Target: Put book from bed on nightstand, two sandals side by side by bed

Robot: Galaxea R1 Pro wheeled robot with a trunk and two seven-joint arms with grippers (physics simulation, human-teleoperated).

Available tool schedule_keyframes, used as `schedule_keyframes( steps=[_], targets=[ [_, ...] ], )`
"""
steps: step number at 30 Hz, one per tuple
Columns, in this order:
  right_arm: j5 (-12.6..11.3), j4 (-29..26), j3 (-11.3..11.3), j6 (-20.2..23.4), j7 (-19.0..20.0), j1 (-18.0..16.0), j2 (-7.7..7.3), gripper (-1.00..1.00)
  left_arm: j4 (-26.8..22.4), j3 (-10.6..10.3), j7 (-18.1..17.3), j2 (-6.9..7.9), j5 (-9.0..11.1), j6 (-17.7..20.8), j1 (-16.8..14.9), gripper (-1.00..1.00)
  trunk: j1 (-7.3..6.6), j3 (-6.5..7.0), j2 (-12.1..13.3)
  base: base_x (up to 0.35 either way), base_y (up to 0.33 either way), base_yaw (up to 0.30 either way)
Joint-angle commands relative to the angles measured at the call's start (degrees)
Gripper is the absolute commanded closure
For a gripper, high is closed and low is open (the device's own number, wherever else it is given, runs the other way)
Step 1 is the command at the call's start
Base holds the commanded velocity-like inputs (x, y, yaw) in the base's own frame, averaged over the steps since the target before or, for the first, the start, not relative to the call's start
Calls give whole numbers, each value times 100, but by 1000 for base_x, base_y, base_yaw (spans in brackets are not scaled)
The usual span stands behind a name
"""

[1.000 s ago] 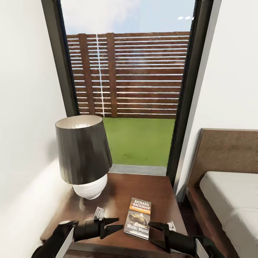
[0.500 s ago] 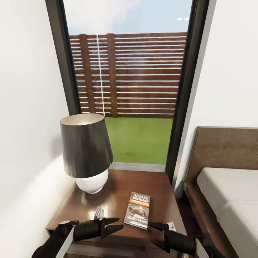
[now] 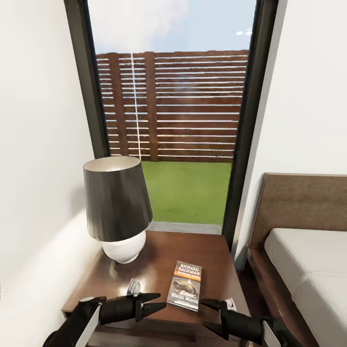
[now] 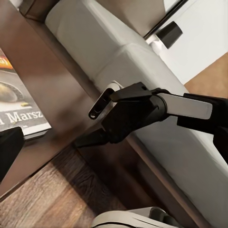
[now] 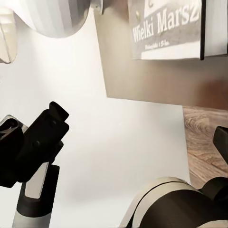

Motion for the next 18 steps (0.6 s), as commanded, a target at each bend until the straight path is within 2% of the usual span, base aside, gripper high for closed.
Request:
schedule_keyframes(
  steps=[1,3,18],
  targets=[
    [7,0,-15,23,13,-3,1,-100,0,-23,4,7,53,60,-3,-100,-4,17,-1,0,0,0],
    [7,-5,-12,23,13,-3,1,-100,0,-23,8,7,52,60,-3,-100,-9,61,2,0,0,0],
    [7,-4,-14,-22,37,-3,1,-100,0,-24,15,6,51,60,-3,-100,-338,331,604,0,0,0]
  ],
)
